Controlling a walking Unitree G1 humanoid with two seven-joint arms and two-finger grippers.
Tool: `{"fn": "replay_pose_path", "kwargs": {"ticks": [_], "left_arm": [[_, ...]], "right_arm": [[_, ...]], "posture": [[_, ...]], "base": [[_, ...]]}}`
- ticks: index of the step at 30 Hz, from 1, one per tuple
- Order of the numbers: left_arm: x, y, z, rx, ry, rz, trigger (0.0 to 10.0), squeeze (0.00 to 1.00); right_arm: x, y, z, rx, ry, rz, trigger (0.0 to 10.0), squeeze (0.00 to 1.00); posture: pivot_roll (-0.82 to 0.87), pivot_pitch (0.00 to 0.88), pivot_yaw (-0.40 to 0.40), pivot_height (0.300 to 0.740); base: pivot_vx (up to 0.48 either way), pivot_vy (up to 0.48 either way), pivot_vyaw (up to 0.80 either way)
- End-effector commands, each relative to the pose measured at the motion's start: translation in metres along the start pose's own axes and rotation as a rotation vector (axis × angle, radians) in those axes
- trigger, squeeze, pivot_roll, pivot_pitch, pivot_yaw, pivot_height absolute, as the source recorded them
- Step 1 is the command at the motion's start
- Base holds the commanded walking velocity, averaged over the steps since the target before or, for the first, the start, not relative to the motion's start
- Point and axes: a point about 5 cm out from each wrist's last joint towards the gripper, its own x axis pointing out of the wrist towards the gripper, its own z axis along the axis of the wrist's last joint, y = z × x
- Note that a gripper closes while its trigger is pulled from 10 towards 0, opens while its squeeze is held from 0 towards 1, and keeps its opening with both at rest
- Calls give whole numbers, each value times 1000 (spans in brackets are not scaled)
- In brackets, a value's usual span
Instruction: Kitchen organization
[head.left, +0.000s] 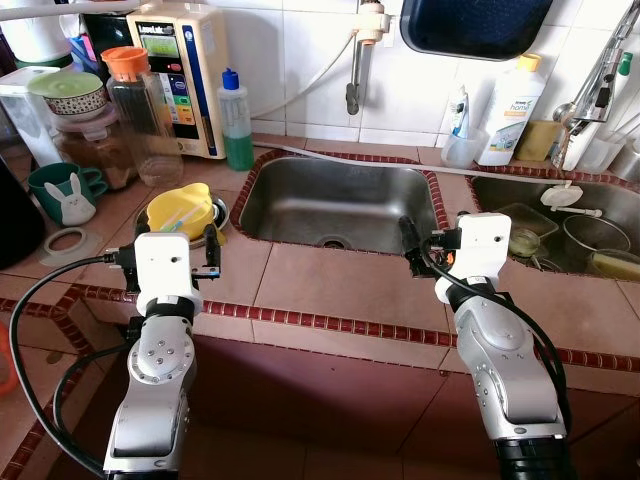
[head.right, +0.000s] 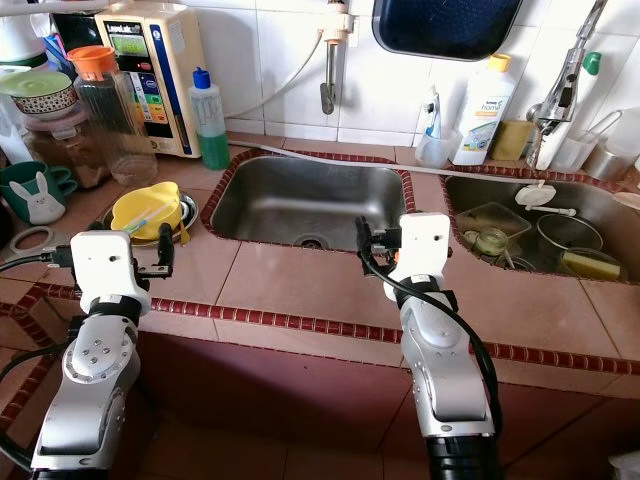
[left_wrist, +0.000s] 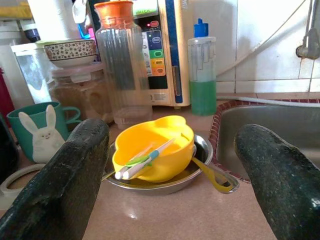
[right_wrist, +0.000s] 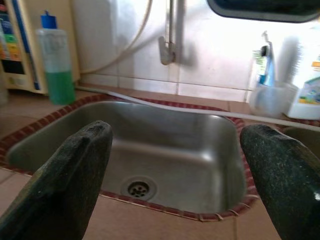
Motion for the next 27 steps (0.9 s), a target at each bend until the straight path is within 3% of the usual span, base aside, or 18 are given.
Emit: {"fn": "replay_pose_path", "kwargs": {"ticks": [1, 18, 27], "left_arm": [[3, 0, 3, 6, -7, 13, 10000, 0], [6, 14, -5, 46, 29, 50, 10000, 0], [28, 31, -17, 93, 80, 57, 10000, 0]], "right_arm": [[1, 4, 5, 0, -15, 24, 10000, 0], [-4, 15, 7, 25, -21, 98, 10000, 0], [-5, 19, 8, 34, -16, 129, 10000, 0]], "posture": [[36, 0, 3, 740], [32, 0, 9, 740], [32, 0, 2, 740]], "base": [[0, 0, 0], [0, 0, 0], [0, 0, 0]]}}
